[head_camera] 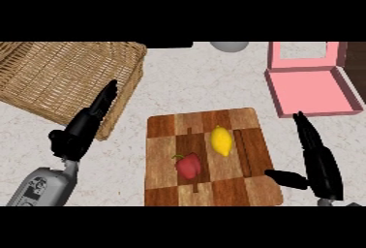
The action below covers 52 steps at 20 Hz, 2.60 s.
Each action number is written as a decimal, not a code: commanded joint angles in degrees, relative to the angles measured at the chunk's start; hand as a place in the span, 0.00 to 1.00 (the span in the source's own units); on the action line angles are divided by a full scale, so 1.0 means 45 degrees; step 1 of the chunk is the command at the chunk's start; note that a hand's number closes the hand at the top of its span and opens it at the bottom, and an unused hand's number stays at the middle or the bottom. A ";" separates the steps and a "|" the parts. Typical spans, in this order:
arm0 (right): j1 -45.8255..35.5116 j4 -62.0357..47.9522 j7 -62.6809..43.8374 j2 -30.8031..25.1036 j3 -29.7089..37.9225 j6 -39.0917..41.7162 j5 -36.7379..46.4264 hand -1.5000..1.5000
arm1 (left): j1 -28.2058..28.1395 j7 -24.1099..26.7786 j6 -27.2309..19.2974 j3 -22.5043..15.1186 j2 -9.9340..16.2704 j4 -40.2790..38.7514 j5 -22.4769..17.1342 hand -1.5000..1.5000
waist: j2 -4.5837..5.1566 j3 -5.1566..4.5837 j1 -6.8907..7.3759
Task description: Pick the lemon from the cutting board and place it in the cardboard box
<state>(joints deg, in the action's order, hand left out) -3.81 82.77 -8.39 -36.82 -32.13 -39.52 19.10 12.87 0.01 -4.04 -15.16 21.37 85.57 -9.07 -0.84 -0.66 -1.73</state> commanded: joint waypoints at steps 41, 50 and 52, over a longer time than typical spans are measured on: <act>-0.3121 0.1987 -1.2379 0.7426 -0.0750 1.0311 0.8860 0.00 | 0.0269 -0.0663 0.0941 -0.0047 -0.1466 -0.0280 0.1345 0.50 | 0.0187 0.0146 0.0359; -0.3696 0.0352 -1.2752 0.8164 -0.0847 1.0407 0.8718 0.00 | -0.0616 -0.0936 0.1590 0.0532 -0.1260 0.1041 0.1524 0.50 | 0.0189 0.0146 0.0487; -0.3634 0.0178 -1.1949 0.8169 0.0132 1.0815 0.8687 0.00 | -0.0370 -0.0046 0.1145 0.0123 -0.2005 -0.0237 0.2284 0.50 | 0.0204 0.0144 0.0406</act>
<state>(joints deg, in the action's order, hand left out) -18.04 87.20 -59.62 -0.98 -33.67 7.87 59.37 11.68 -2.78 0.78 -13.81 14.10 88.70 -0.88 -0.20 0.13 0.16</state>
